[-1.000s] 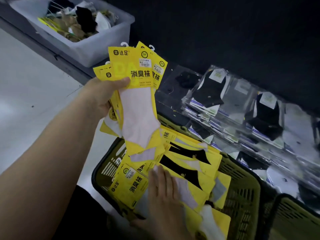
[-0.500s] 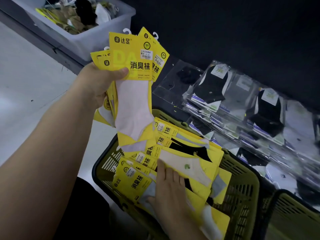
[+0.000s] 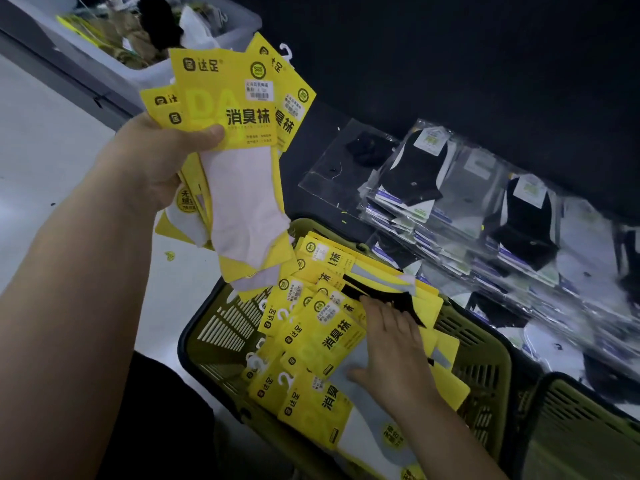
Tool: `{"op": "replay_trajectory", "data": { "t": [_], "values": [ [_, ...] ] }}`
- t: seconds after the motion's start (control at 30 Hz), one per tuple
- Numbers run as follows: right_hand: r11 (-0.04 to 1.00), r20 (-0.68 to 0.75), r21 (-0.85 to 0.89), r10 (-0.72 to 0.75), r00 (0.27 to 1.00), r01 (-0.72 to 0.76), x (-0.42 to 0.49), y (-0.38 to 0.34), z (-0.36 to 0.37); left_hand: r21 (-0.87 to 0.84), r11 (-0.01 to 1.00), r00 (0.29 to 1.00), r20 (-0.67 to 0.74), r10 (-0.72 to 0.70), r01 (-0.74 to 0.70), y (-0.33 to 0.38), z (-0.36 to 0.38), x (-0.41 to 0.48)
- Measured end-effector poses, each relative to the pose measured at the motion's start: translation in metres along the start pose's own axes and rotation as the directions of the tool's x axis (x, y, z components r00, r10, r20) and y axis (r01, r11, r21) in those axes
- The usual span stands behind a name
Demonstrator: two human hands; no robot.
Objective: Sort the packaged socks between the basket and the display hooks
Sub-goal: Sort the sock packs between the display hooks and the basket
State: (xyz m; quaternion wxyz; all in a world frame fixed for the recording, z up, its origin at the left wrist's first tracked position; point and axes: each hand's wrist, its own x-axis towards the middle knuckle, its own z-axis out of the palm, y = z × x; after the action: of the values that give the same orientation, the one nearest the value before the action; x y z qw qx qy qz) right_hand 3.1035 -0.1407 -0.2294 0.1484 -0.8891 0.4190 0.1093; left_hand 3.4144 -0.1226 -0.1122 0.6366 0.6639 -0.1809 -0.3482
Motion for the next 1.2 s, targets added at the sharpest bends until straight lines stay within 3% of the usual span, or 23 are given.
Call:
{"op": "replay_trajectory", "data": {
  "t": [0.13,0.3,0.4,0.43,0.5,0.6,0.67,0.77,0.93,1.1,1.2],
  "values": [
    [1.000,0.004,0.012,-0.006,1.000,0.006,0.000,0.001,0.003,-0.019,1.000,1.000,0.024,-0.008,0.008,0.000,0.000,-0.001],
    [0.957,-0.007,0.268,0.116,0.993,-0.110,-0.010,0.021,-0.019,-0.025,0.998,0.998,0.045,-0.051,0.052,-0.002,0.005,0.001],
    [0.861,0.047,0.458,0.224,0.974,-0.220,-0.018,0.051,-0.046,-0.036,0.998,0.996,0.072,-0.052,0.054,-0.003,0.006,0.002],
    [0.784,0.054,0.570,0.264,0.963,-0.246,-0.021,0.064,-0.057,-0.049,0.997,0.996,0.072,-0.052,0.056,-0.004,0.007,0.002],
    [0.516,0.095,0.819,0.308,0.947,-0.250,-0.026,0.080,-0.080,-0.077,0.994,0.992,0.106,-0.063,0.072,-0.008,0.012,0.001],
    [0.132,0.059,0.987,0.242,0.968,-0.093,-0.022,0.074,-0.106,-0.144,0.981,0.961,0.262,-0.086,0.128,-0.013,0.032,-0.006],
    [0.029,-0.020,0.999,0.153,0.988,0.016,-0.011,0.052,-0.114,-0.215,0.956,0.920,0.376,-0.107,0.198,-0.018,0.054,-0.014],
    [0.046,-0.082,0.996,0.115,0.990,0.077,0.013,0.018,-0.116,-0.288,0.898,0.862,0.480,-0.164,0.332,-0.032,0.085,-0.025],
    [0.285,-0.145,0.955,0.216,0.966,0.080,0.030,-0.003,-0.102,-0.237,0.917,0.877,0.440,-0.194,0.322,-0.043,0.104,-0.033],
    [0.230,-0.089,0.972,0.216,0.972,0.038,0.024,0.010,-0.099,-0.216,0.903,0.827,0.520,-0.214,0.370,-0.047,0.109,-0.040],
    [0.117,0.006,0.993,0.161,0.987,-0.025,0.022,0.023,-0.107,-0.191,0.859,0.719,0.647,-0.253,0.474,-0.044,0.110,-0.044]
  ]
}}
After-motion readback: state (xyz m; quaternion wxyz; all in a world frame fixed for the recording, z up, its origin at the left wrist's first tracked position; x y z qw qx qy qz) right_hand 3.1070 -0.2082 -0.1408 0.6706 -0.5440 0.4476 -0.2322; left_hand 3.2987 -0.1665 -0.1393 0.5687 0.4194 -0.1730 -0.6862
